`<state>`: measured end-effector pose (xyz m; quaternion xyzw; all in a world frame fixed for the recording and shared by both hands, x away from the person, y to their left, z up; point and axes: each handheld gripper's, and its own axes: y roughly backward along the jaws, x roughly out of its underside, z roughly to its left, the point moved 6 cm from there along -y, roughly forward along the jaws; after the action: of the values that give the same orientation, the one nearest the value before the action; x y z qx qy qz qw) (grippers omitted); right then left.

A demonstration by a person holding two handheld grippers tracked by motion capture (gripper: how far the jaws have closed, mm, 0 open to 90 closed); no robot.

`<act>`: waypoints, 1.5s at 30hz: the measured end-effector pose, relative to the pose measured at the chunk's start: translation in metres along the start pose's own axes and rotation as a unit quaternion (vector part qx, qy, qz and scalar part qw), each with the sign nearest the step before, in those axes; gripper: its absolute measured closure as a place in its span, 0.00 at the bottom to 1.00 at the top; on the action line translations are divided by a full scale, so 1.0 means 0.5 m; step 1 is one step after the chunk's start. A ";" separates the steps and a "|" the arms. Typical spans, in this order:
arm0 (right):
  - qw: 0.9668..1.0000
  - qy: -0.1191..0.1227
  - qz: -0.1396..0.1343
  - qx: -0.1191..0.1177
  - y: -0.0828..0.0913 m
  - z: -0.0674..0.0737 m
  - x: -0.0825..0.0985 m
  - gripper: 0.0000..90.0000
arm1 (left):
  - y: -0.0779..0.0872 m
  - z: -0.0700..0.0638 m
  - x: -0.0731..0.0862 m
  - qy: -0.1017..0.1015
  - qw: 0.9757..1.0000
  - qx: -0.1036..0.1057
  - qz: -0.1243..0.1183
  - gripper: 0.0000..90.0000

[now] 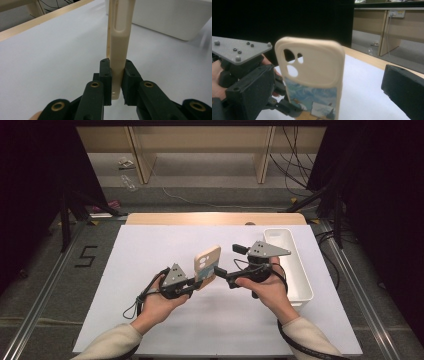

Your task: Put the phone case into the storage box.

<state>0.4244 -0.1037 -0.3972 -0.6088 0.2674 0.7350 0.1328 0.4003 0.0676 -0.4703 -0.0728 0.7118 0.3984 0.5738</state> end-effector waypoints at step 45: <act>0.998 -0.028 -0.022 0.044 0.002 -0.014 0.004 0.00 | -0.044 -0.016 -0.022 0.006 1.000 -0.013 0.000 0.88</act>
<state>0.4291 -0.1086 -0.3998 -0.5875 0.2818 0.7362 0.1832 0.4103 0.0437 -0.4711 -0.0830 0.7099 0.4074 0.5685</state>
